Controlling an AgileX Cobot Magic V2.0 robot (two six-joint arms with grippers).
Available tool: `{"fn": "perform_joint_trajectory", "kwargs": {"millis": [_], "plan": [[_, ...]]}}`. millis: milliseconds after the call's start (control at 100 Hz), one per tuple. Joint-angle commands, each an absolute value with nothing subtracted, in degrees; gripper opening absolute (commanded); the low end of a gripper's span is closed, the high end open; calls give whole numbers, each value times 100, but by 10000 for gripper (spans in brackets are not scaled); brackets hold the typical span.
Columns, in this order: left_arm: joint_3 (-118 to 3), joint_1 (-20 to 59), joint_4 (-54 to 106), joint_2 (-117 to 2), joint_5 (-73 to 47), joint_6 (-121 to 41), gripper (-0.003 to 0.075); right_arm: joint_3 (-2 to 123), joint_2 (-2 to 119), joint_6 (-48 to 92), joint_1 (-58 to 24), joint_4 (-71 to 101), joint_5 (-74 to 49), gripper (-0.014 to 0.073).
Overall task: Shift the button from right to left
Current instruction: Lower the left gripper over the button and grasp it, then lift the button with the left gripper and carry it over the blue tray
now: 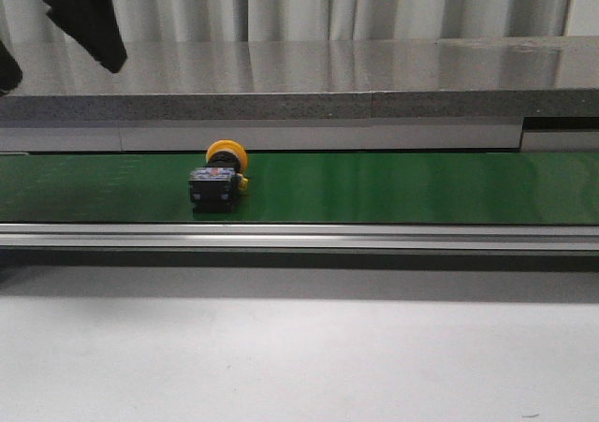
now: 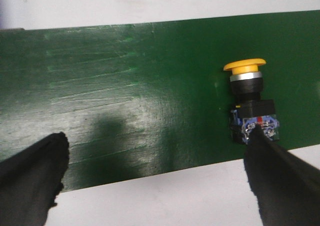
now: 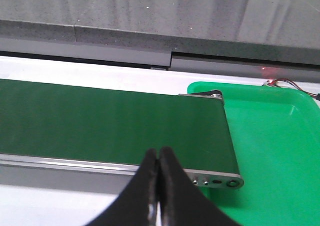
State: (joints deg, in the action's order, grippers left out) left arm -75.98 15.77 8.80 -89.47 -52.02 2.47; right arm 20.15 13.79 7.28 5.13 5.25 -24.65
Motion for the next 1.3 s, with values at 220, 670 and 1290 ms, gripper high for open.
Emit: {"fn": "perform_joint_trajectory", "kwargs": {"millis": [220, 670, 1290], "plan": [[-8552, 2289, 0, -9693, -5815, 1136, 691, 2154, 1418, 784, 501, 559, -1996, -67], [-8728, 2409, 33, -10125, -5797, 1422, 691, 2154, 1418, 784, 501, 559, -1996, -67], [-8728, 2398, 0, -10616, -5812, 1422, 94, 2154, 1418, 784, 501, 559, -1996, -67]]}}
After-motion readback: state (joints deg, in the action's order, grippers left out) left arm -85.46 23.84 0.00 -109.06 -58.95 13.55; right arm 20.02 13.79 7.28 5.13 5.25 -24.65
